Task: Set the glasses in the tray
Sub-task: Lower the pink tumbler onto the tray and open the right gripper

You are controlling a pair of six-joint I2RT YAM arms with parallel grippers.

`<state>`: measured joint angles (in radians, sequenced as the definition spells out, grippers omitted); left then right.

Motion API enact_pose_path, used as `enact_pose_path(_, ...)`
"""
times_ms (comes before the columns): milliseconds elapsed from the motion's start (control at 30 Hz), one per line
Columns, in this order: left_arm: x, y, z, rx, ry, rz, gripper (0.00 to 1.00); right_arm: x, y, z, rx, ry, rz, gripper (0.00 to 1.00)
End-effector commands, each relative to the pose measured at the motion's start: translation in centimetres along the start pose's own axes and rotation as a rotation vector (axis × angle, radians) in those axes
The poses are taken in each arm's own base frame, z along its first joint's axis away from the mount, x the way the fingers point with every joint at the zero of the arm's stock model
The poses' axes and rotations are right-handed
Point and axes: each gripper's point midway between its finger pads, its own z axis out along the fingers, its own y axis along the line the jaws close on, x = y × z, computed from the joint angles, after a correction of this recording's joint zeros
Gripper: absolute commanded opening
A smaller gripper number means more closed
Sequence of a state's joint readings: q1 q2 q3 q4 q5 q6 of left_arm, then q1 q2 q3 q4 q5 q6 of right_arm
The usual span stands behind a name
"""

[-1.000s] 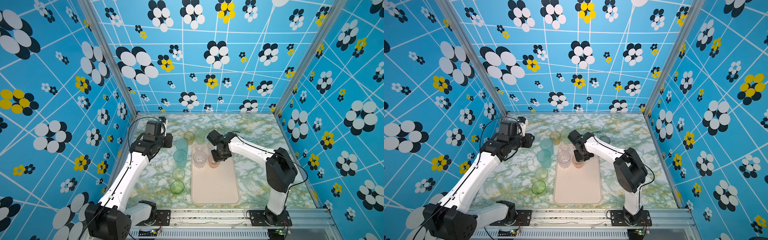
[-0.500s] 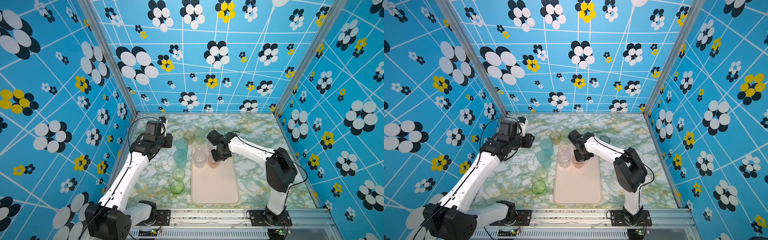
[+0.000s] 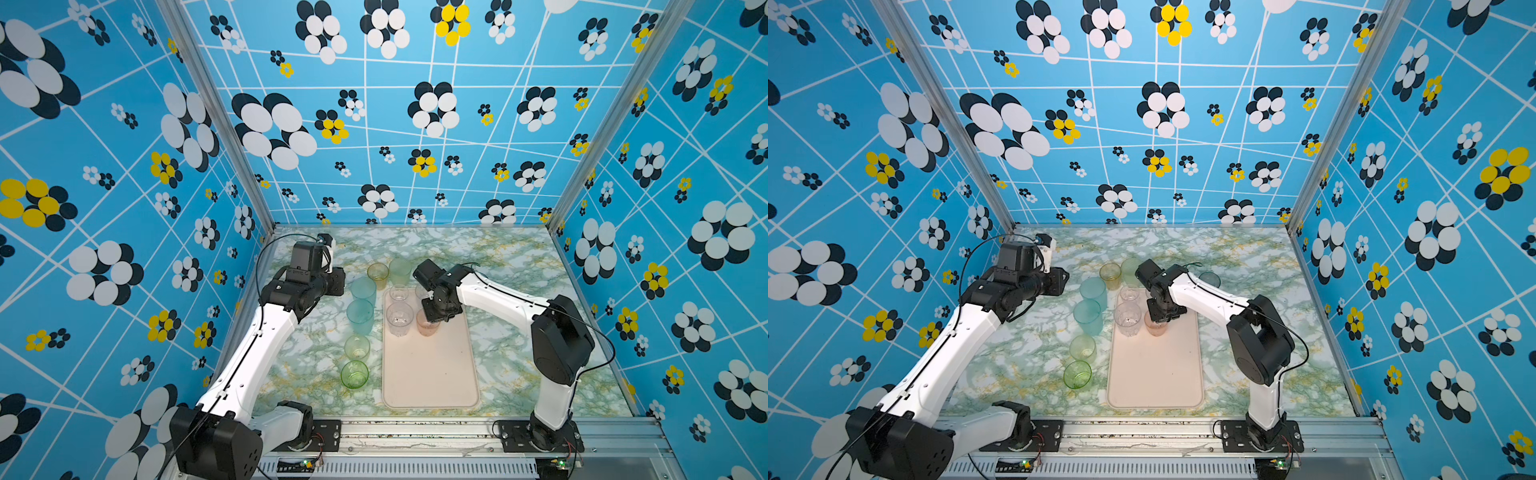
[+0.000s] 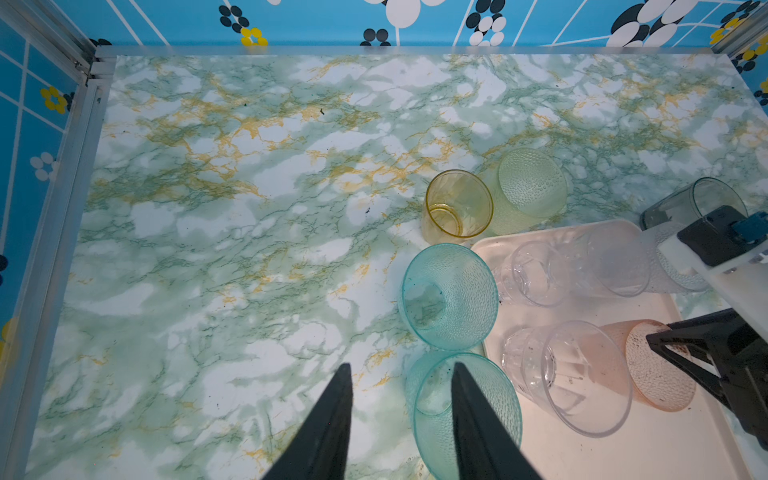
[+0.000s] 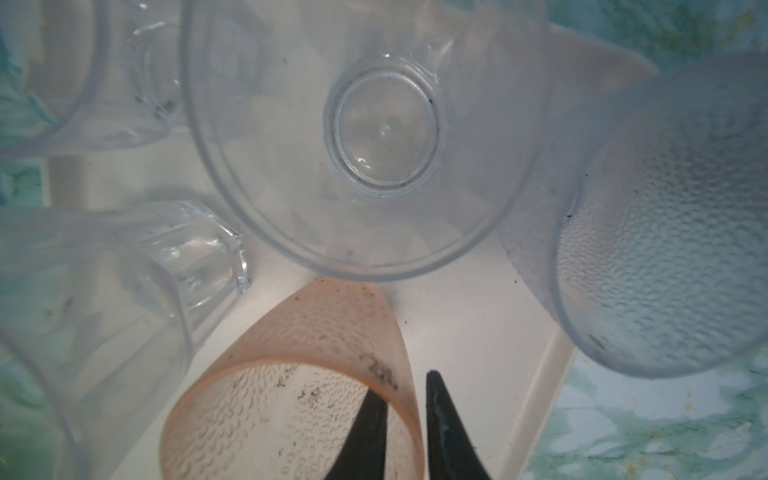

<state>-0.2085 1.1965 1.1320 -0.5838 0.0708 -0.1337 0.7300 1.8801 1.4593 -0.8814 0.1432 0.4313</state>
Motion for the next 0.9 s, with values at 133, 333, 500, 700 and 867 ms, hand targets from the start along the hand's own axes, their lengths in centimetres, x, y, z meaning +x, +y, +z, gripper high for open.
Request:
enact_pose_path(133,1.0,0.7,-0.3,-0.022,0.027,0.004,0.41,0.3,-0.3,-0.5,-0.005,0.003,0.015,0.21)
enact_pose_path(333,1.0,0.7,-0.3,-0.021,0.025,0.005,0.41,0.2,-0.4,-0.6,-0.006,-0.001,0.018,0.21)
enact_pose_path(500,1.0,0.7,-0.3,-0.021,0.025,0.005,0.41,0.1,-0.5,-0.9,-0.007,-0.008,0.018,0.21)
enact_pose_path(700,1.1,0.9,-0.1,-0.03,0.026,0.005,0.41,-0.2,-0.5,-1.9,-0.021,-0.036,0.016,0.23)
enact_pose_path(867,1.4,1.0,0.2,-0.036,0.031,0.002,0.41,-0.6,-0.7,-3.3,-0.042,-0.072,0.022,0.23)
